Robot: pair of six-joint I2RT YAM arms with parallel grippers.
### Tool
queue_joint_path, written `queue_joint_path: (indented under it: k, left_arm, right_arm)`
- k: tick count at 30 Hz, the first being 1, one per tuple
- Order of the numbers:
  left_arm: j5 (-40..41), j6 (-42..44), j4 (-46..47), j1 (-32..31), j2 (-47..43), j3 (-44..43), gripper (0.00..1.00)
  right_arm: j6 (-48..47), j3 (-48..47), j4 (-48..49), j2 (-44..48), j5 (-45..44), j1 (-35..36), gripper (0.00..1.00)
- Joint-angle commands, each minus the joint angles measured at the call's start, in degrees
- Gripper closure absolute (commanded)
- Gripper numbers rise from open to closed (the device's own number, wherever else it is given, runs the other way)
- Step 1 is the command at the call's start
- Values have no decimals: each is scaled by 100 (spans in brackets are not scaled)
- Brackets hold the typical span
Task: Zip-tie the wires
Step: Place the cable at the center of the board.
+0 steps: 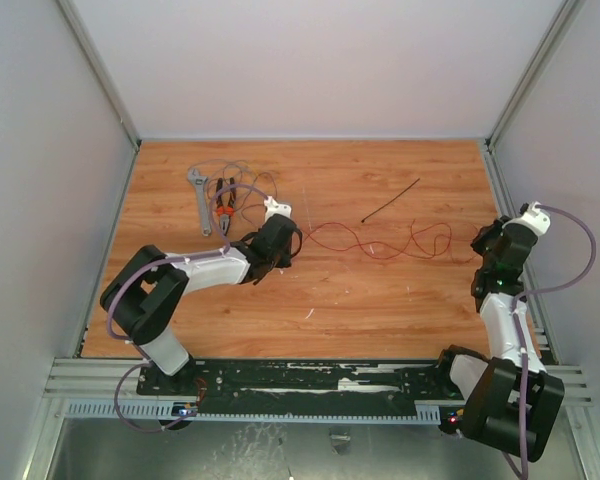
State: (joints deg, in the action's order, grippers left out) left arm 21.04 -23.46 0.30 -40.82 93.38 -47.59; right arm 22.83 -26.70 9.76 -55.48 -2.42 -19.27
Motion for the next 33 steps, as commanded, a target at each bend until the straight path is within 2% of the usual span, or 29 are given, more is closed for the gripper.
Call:
queue_joint_path:
  k: [1,4,6,21,25,33]
  left_arm:
    - [38,-25,219,-49,119,-188,62]
    - [57,-3,141,-49,44,-225,50]
    - [67,5,114,-56,-18,-247,43]
    - [98,29,-240,-51,-431,-343,16]
    - [77,-14,-364,-50,-690,-328,2]
    - [-54,91,-606,-9,-1568,-317,2]
  right_arm:
    - [54,1,194,9,-117,-8,87]
    - [-2,-122,102,73,-117,-7,86]
    - [-7,-168,68,134,-108,0,81]
    - [-99,-596,-158,176,445,4,64]
    - [-99,-689,-188,23,746,15,62]
    - [-59,-1013,-150,-132,1077,359,58]
